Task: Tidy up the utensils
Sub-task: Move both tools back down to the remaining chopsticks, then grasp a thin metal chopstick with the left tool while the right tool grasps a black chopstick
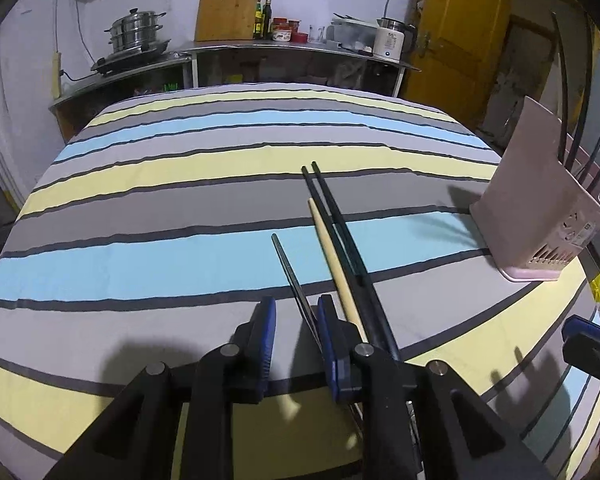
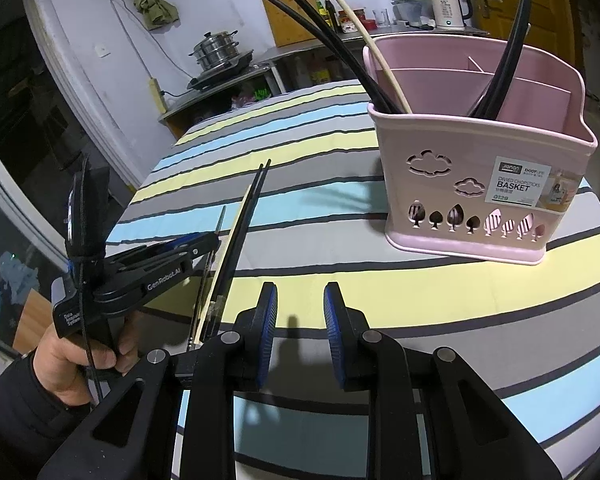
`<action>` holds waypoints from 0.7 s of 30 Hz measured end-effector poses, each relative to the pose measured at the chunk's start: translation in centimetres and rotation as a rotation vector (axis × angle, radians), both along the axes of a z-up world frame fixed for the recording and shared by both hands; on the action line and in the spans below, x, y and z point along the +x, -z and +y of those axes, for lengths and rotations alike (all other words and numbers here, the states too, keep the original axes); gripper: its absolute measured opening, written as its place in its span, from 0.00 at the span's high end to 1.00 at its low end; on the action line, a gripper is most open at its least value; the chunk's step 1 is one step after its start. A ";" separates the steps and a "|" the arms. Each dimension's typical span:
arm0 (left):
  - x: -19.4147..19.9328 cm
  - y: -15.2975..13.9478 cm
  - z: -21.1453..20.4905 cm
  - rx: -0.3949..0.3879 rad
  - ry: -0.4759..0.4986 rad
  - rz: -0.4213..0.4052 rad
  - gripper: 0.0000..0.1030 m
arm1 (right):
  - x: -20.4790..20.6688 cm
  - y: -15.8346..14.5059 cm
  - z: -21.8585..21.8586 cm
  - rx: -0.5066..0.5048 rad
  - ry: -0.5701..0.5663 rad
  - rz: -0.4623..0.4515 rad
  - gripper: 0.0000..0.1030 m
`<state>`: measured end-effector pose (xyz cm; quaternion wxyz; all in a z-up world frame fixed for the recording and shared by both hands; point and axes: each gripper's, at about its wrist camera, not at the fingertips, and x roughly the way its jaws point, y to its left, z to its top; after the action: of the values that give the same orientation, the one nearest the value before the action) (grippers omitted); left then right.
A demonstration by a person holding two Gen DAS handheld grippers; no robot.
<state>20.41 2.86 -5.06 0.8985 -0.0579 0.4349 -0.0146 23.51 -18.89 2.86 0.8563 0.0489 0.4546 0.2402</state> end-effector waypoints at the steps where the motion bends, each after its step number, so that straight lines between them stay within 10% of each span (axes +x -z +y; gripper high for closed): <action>1: 0.0 0.0 0.1 0.000 -0.001 0.003 0.80 | 0.0 0.0 0.0 0.001 -0.002 0.001 0.76; 21: -0.2 -0.1 4.4 0.027 -0.033 0.027 0.95 | 1.6 0.6 2.8 -0.016 -0.053 0.001 0.76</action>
<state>20.17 7.30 -4.99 0.8935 -0.0534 0.4459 0.0069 25.14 -16.10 2.31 0.8496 0.0301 0.4583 0.2592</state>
